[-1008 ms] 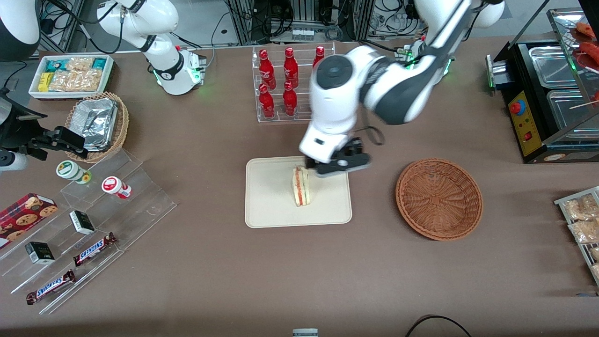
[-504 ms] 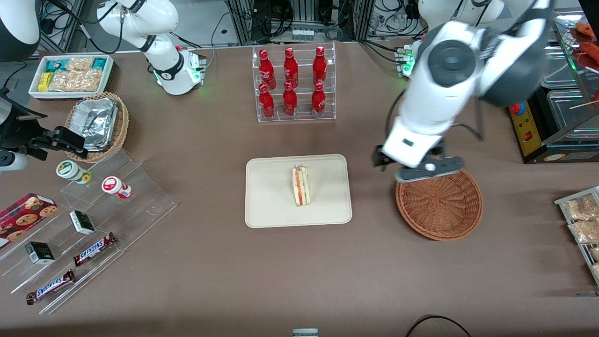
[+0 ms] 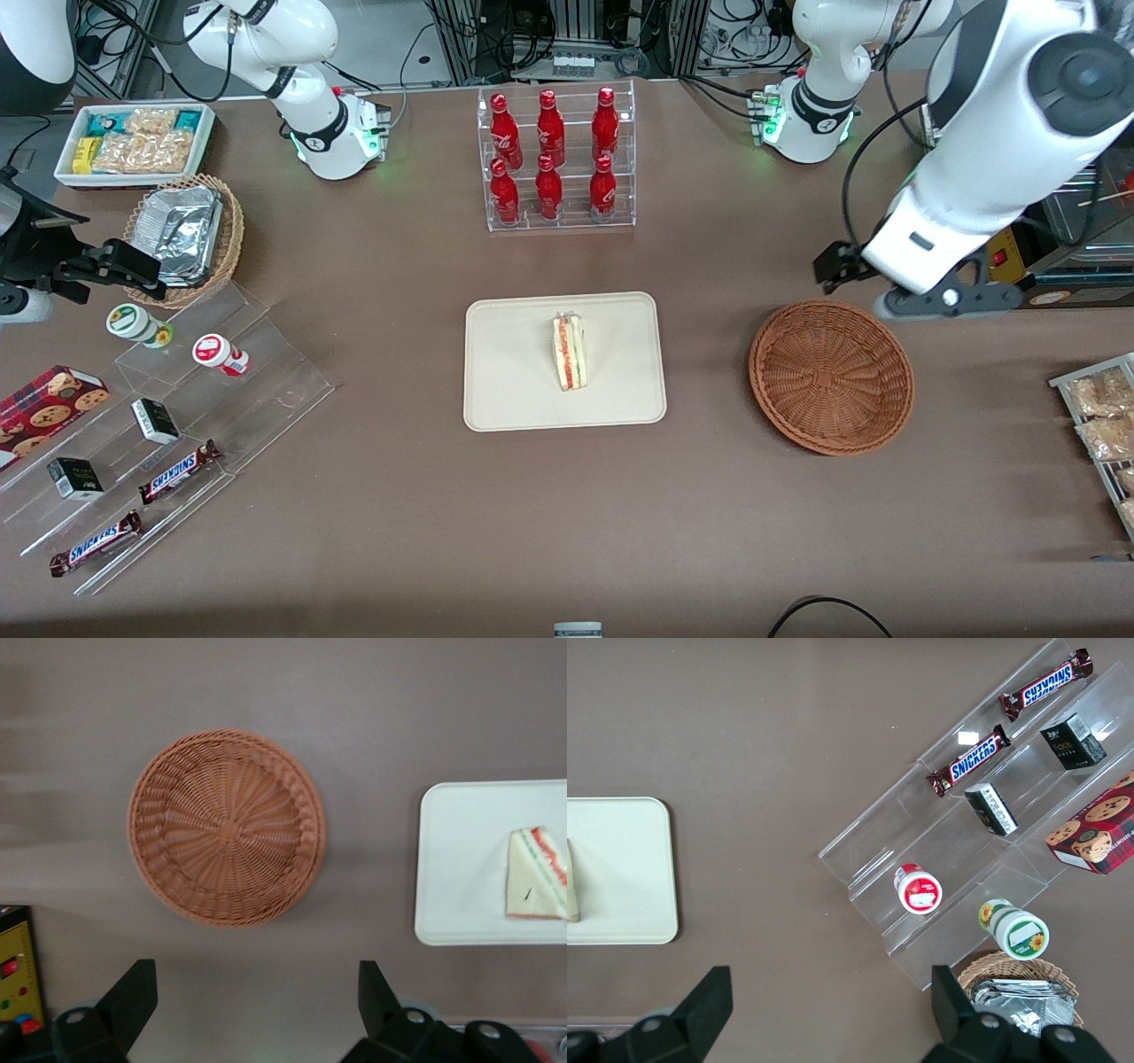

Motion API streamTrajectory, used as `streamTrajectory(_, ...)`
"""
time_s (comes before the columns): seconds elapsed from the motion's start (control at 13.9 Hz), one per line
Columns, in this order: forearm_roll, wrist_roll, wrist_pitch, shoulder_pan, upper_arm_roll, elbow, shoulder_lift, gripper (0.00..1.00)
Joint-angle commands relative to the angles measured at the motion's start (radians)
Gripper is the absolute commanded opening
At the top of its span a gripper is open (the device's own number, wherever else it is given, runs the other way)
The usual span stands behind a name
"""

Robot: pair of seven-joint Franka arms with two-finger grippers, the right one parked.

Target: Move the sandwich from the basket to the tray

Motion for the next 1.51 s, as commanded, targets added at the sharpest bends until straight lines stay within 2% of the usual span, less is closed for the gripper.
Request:
streamTrajectory(0.0, -0.034, 0.115, 0.006, -0.077, 0.144, -0.128, -0.132, 1.00)
streamTrajectory(0.43, -0.034, 0.154, 0.018, -0.065, 0.201, -0.225, -0.235, 1.00)
streamTrajectory(0.72, -0.034, 0.173, 0.021, -0.064, 0.235, -0.216, -0.237, 1.00)
streamTrajectory(0.86, -0.035, 0.187, 0.020, -0.044, 0.235, -0.175, -0.219, 1.00)
streamTrajectory(1.15, -0.032, 0.189, 0.009, -0.044, 0.233, -0.020, -0.100, 1.00)
streamTrajectory(1.44, -0.031, 0.197, 0.009, -0.028, 0.233, -0.017, -0.096, 1.00)
